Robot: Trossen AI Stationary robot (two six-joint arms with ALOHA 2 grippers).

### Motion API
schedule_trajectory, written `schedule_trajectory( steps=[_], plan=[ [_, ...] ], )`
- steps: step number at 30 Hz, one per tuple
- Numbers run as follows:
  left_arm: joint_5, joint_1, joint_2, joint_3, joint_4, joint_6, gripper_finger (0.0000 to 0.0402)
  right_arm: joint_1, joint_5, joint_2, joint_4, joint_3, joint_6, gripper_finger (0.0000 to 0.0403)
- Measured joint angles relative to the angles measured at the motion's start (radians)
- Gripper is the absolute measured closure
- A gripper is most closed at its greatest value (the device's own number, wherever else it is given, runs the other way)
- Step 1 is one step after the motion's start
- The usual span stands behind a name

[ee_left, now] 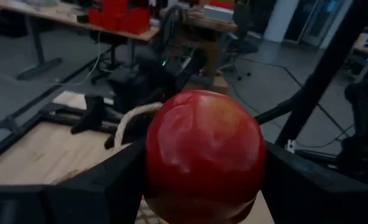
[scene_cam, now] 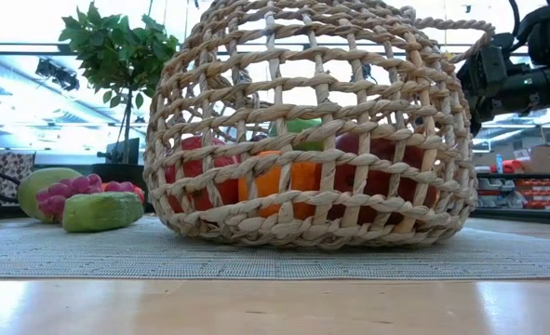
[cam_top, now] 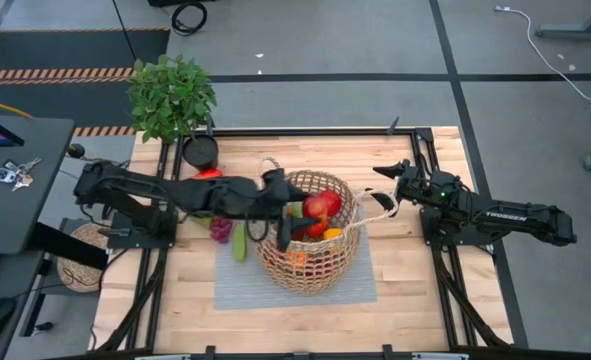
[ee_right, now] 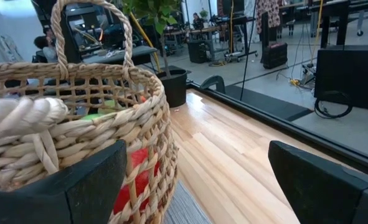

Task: Build produce basket
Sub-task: Put the red apple into the brown basket

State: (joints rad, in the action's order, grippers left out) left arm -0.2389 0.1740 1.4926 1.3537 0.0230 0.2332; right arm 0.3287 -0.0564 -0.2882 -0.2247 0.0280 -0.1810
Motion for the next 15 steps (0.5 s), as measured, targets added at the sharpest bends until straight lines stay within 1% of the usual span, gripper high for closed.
schedule_trajectory(
  steps=[4, 7, 11, 15],
  plan=[
    [0.044, -0.045, 0.046, 0.000, -0.011, 0.010, 0.0128, 0.000, -0.001, 0.000, -0.006, 0.000, 0.000, 0.0009],
    [0.110, -0.076, 0.074, 0.018, -0.007, 0.010, 0.0127, 0.000, -0.001, 0.000, -0.006, 0.000, 0.000, 0.0009],
    [0.204, -0.095, 0.130, 0.112, -0.014, -0.010, 0.0127, 0.000, -0.001, 0.000, -0.007, 0.000, 0.000, 0.0009],
    [0.218, -0.094, 0.200, 0.228, 0.064, -0.122, 0.0127, 0.000, -0.001, 0.000, -0.007, 0.000, 0.000, 0.0009]
  ],
)
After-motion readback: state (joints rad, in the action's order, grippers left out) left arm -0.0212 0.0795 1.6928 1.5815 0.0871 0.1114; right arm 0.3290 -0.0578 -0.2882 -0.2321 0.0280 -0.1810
